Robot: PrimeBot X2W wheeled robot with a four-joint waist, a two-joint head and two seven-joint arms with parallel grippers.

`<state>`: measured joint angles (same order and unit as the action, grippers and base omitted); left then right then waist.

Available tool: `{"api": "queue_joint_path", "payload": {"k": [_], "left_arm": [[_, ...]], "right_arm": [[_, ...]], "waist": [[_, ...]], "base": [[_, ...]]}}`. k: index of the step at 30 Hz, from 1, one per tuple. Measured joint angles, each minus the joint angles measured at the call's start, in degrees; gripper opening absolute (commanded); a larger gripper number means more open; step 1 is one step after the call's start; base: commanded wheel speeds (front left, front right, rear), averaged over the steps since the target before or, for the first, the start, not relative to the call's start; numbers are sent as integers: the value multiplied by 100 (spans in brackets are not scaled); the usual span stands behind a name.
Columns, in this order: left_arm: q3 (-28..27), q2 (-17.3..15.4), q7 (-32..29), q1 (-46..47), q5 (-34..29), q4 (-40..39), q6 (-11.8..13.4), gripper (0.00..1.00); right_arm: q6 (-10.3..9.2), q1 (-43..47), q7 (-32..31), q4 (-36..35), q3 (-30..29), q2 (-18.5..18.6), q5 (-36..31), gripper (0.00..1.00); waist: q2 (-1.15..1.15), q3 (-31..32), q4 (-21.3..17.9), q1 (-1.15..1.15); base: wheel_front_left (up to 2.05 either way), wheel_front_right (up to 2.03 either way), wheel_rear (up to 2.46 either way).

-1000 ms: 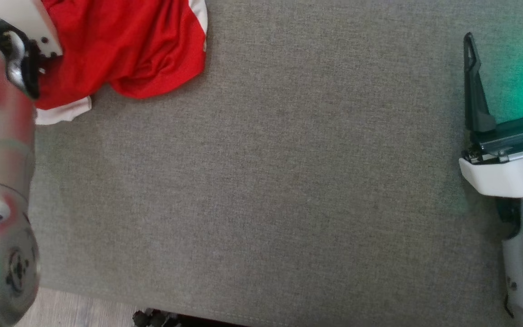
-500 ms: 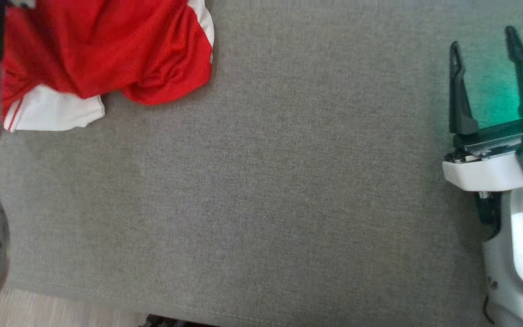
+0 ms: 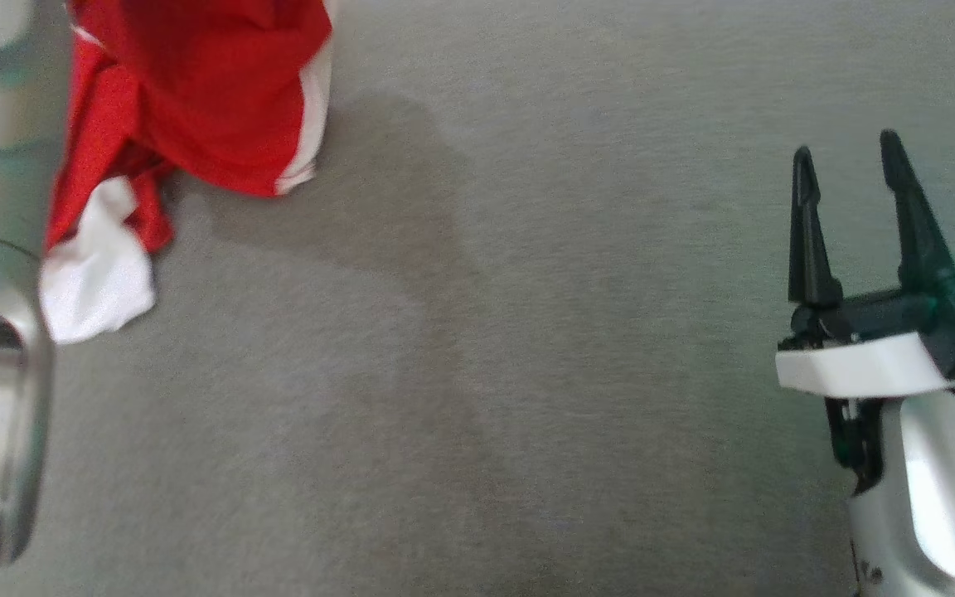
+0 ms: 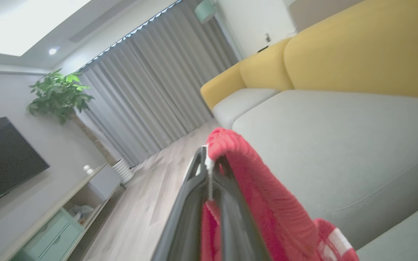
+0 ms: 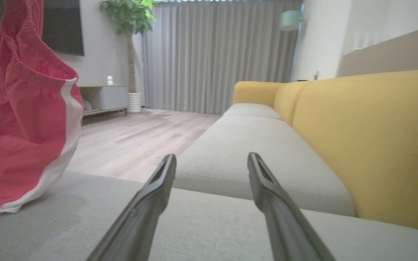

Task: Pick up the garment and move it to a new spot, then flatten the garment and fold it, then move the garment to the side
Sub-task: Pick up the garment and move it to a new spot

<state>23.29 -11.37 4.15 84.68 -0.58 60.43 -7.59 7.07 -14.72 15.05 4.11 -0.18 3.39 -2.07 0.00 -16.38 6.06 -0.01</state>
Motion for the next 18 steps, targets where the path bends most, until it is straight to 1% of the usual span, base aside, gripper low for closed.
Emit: {"api": "queue_joint_path", "payload": {"k": [2,8,10,13,16,18], "left_arm": [[354,99,-152,-2,298,-176,0,0],[1165,130,-613,8,1355,-881,0,0],[1310,148,-694,19,1684,-1106,0,0],[1475,192,-823,52,1951,-1299,0,0],[1594,244,-920,-27,2245,-1310,0,0],[1649,244,-911,-263,2354,-1283,0,0]], "right_arm": [[0,129,0,-3,14,-2,193,100],[0,272,0,-69,16,-20,530,100],[0,276,0,-82,10,-23,592,100],[0,308,0,-114,5,-23,670,100],[0,348,0,-152,7,-23,734,100],[0,349,0,-167,8,-23,762,100]], "waist": [[0,159,-248,0],[0,479,-1051,1],[0,546,-1305,0],[0,614,-1641,0],[0,643,-1897,0],[0,638,-2008,1]], "base": [[0,0,0],[0,0,0],[0,0,0],[0,0,0],[0,0,0],[0,0,0]]}}
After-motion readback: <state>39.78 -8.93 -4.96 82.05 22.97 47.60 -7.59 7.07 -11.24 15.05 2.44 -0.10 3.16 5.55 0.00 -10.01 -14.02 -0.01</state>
